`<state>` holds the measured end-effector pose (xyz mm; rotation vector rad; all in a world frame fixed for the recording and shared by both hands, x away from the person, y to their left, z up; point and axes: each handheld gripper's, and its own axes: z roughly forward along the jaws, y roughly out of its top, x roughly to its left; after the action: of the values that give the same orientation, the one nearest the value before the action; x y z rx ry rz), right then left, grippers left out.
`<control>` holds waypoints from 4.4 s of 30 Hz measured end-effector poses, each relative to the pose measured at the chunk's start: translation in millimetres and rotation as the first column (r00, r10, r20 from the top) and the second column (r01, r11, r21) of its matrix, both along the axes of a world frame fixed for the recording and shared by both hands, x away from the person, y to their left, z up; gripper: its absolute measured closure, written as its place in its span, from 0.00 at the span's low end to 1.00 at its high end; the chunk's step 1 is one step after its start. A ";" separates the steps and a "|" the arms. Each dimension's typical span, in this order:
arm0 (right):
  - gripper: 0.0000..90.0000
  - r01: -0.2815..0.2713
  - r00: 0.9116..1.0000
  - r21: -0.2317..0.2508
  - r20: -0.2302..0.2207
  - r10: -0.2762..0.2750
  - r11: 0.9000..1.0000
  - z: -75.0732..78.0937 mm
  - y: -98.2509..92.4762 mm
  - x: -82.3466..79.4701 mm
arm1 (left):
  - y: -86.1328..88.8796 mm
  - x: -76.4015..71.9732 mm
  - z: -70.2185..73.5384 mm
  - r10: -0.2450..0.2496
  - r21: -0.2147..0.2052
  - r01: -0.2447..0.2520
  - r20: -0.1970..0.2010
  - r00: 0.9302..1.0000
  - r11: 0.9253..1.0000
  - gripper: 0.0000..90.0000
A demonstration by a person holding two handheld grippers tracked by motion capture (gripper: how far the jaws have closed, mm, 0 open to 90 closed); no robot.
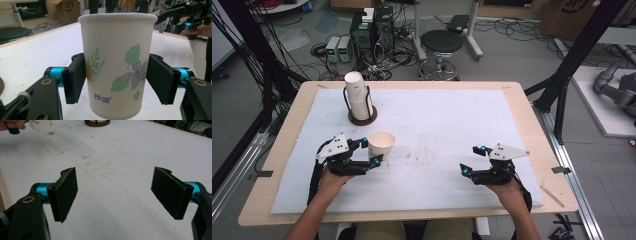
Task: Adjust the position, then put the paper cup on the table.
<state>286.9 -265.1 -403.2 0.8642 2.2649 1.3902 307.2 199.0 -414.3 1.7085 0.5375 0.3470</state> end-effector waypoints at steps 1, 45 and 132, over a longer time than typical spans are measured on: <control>0.24 0.006 1.000 0.003 0.006 -0.006 1.000 0.8 -0.3 -0.2 | 0.0 0.0 0.0 0.000 0.000 0.000 0.000 1.000 1.000 0.38; 0.24 -0.007 1.000 0.019 0.010 0.007 1.000 -2.2 6.0 6.3 | -7.3 19.9 -30.9 0.019 0.012 -0.018 -0.024 1.000 1.000 0.37; 0.24 0.106 0.994 -0.012 0.004 -0.106 0.994 -3.3 -8.5 0.8 | 67.7 -21.1 -1.0 0.240 -0.091 -0.238 0.012 0.971 0.967 0.22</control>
<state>287.7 -273.6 -406.5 0.9630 2.1891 1.3291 286.0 266.7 -415.3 1.5552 0.7344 0.5072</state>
